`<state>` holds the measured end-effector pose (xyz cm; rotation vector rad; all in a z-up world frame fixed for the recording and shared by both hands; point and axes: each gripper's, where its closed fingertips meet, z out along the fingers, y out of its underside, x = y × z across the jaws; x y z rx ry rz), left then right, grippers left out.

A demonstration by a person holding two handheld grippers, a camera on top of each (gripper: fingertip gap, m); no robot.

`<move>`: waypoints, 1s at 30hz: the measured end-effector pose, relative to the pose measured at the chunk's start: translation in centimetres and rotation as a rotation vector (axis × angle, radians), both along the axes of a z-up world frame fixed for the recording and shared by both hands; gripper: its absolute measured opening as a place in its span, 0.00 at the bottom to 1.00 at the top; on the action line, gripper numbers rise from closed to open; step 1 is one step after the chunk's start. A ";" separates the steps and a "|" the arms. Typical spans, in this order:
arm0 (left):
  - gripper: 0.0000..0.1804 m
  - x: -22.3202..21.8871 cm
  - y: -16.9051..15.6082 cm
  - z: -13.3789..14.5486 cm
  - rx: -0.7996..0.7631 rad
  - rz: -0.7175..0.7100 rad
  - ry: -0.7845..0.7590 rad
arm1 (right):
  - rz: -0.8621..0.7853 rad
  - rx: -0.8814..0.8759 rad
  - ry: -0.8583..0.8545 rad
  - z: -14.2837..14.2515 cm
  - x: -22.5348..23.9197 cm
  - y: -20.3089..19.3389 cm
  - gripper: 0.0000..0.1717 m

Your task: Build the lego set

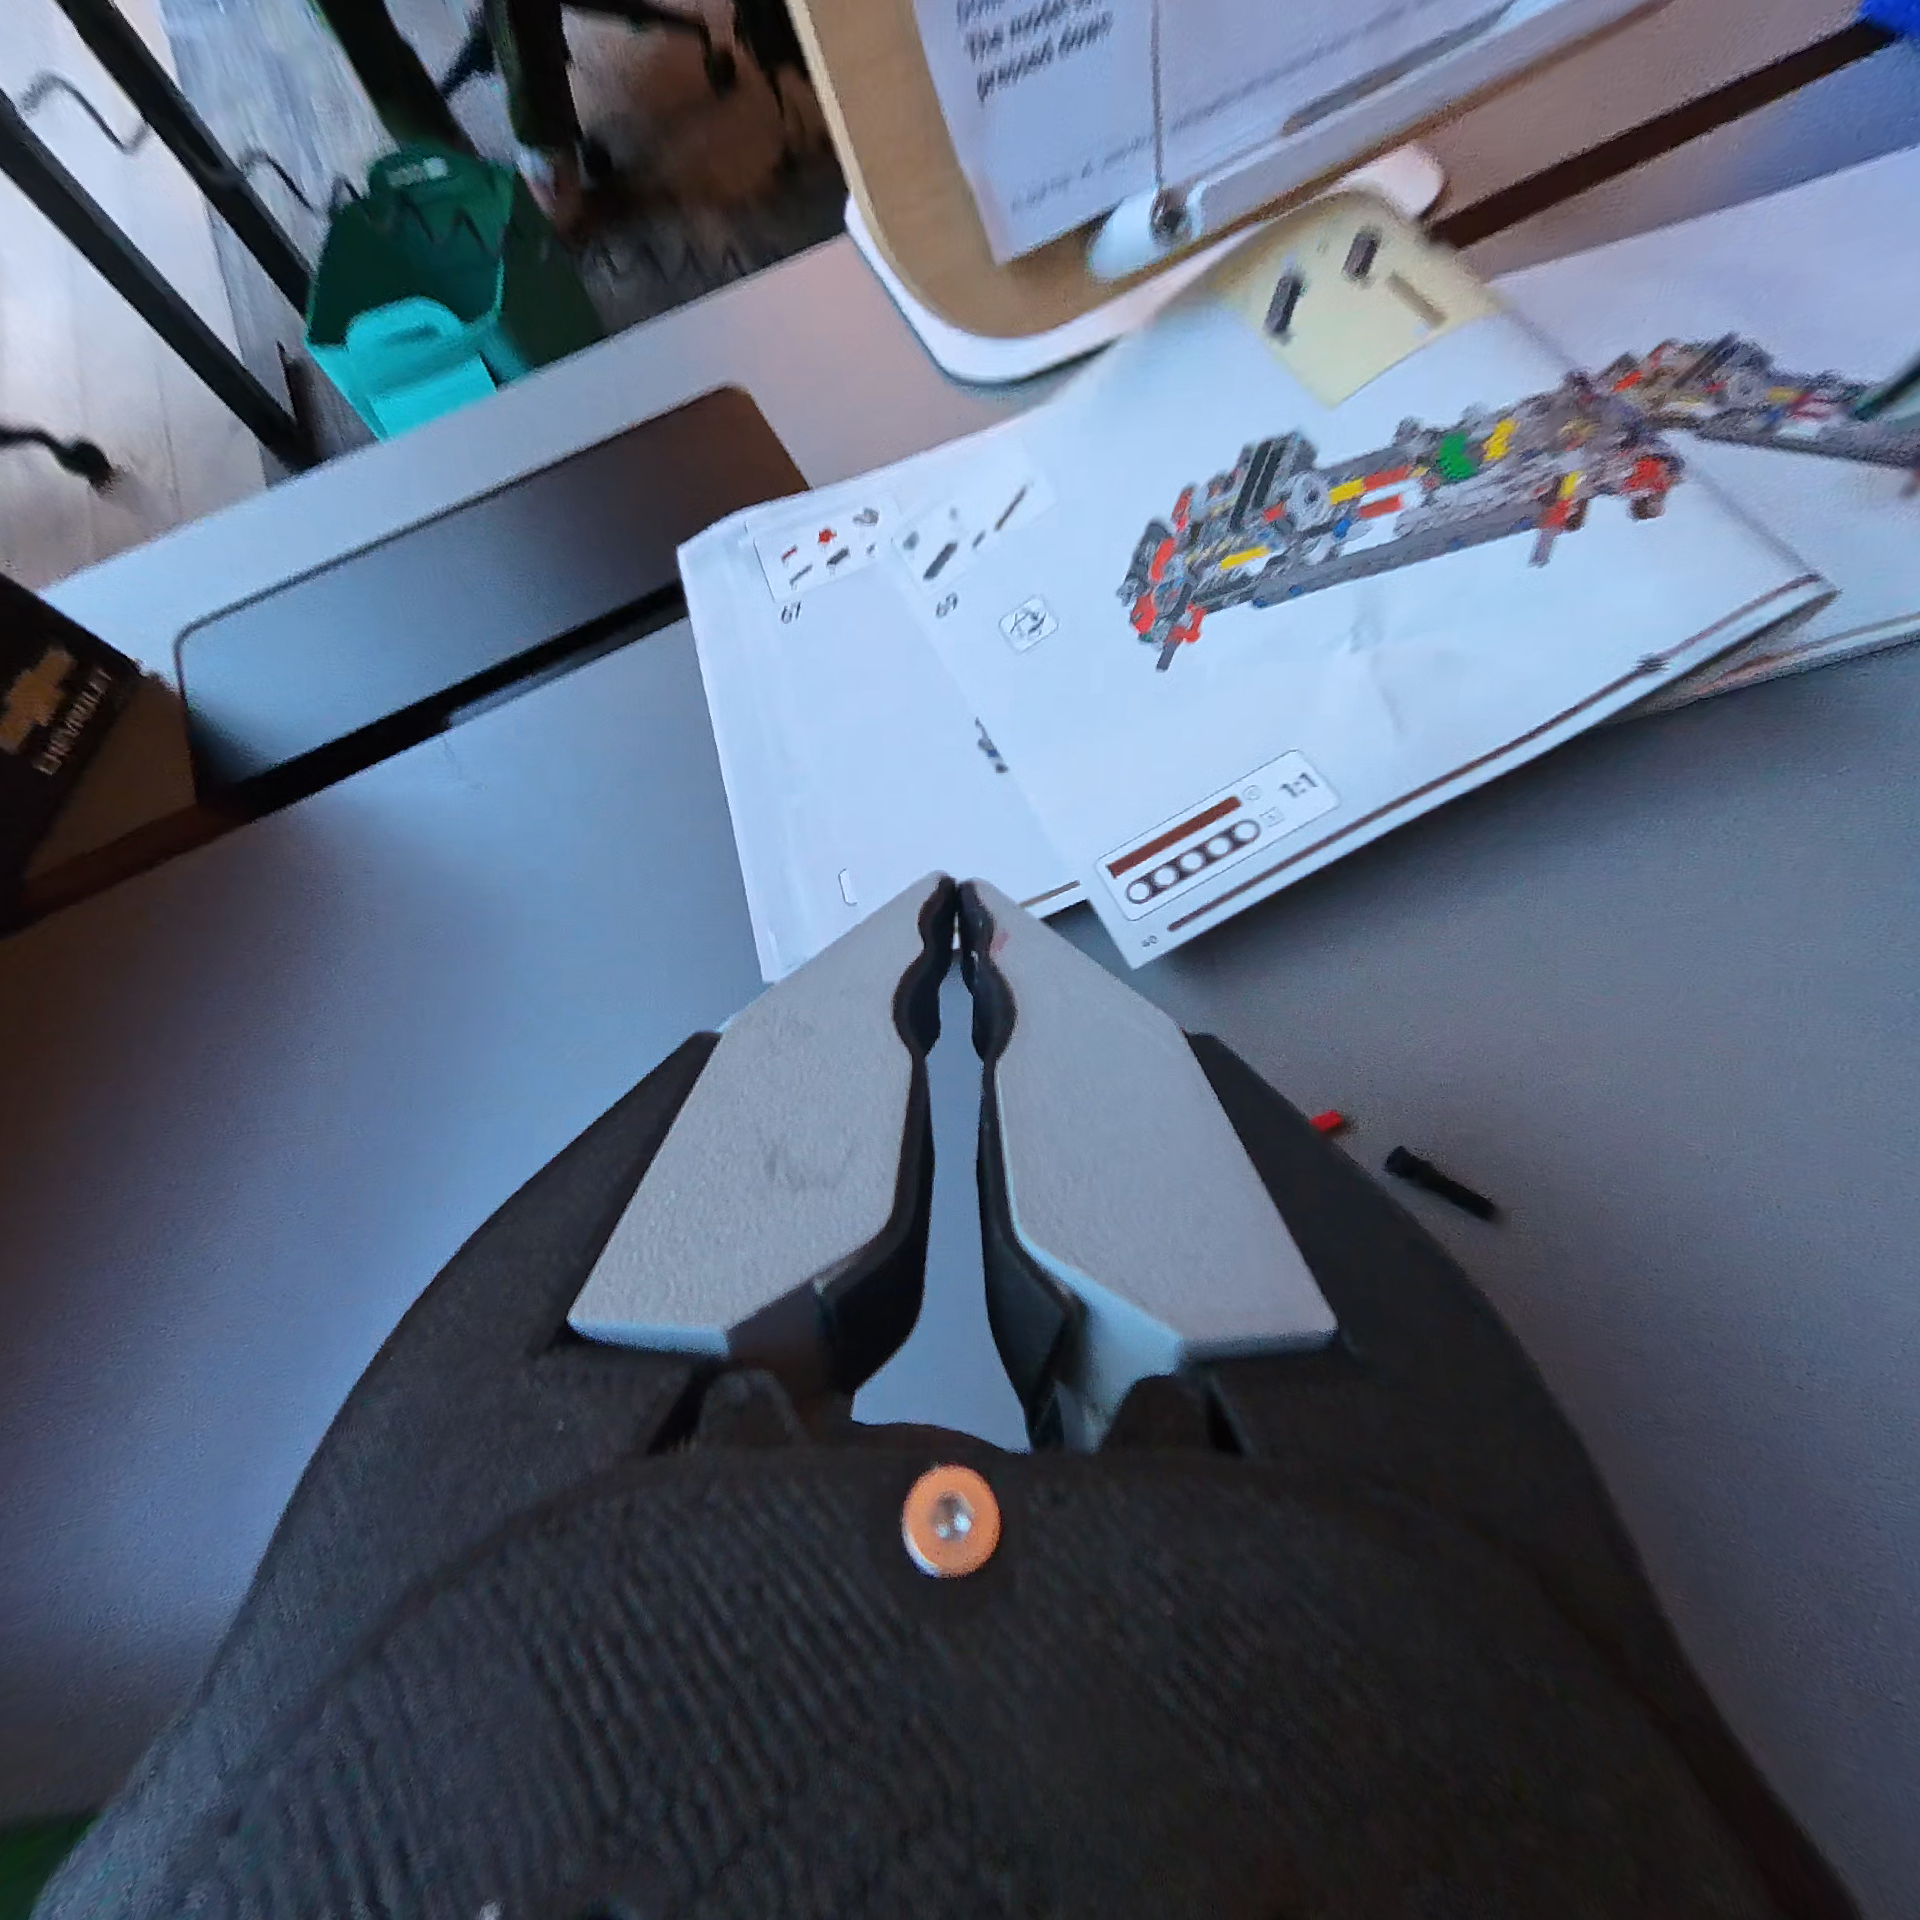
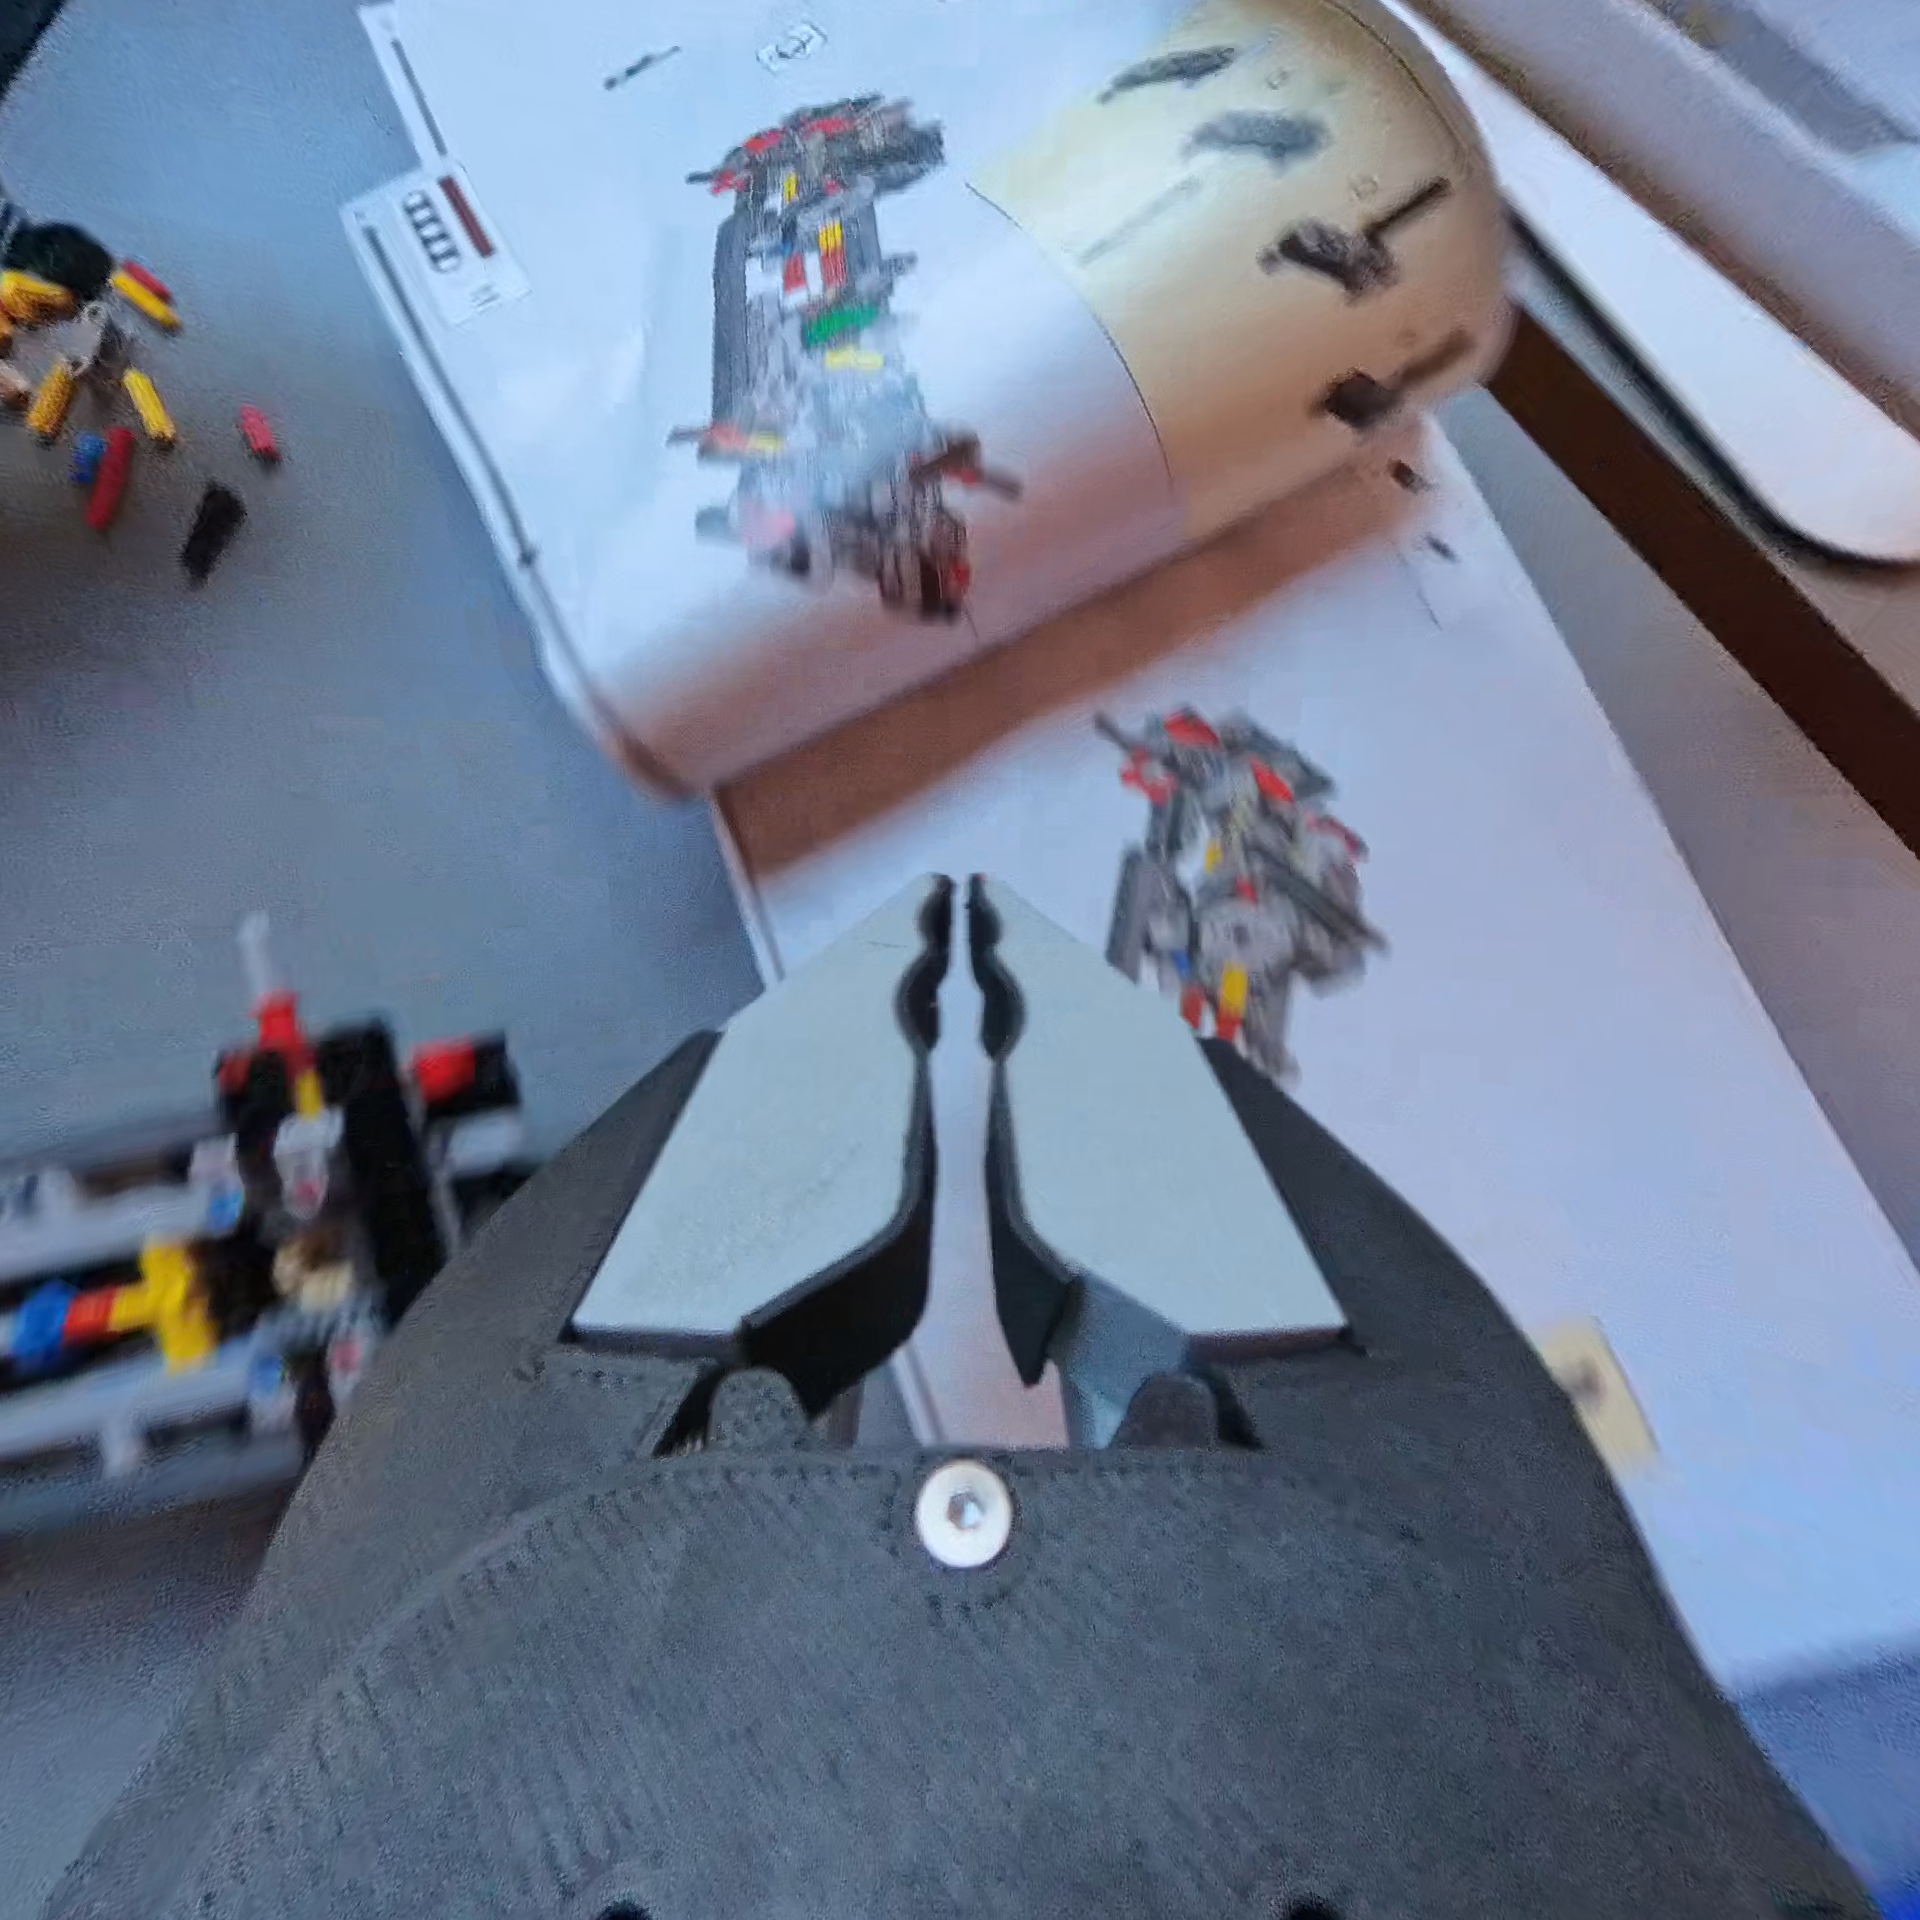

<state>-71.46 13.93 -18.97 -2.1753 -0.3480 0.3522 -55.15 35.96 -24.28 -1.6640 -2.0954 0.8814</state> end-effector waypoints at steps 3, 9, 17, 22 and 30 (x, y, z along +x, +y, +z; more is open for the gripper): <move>0.00 0.9 0.1 0.9 0.108 -0.014 0.049 | 0.022 0.060 -0.057 -2.2 -4.8 -1.5 0.00; 0.00 0.4 -0.1 1.3 0.188 -0.003 0.222 | 0.222 0.106 0.049 -0.5 -9.2 -6.6 0.00; 0.02 2.3 -0.1 1.1 0.209 -0.040 0.113 | 0.114 -0.036 -0.001 -0.2 -10.2 -8.6 0.51; 0.03 2.3 -0.2 0.7 0.210 -0.037 0.062 | 0.223 0.453 0.042 -2.1 -12.1 -9.5 0.39; 0.08 1.0 -1.5 0.0 0.176 0.016 0.050 | 0.476 0.533 -0.111 -3.0 -7.8 -9.9 0.10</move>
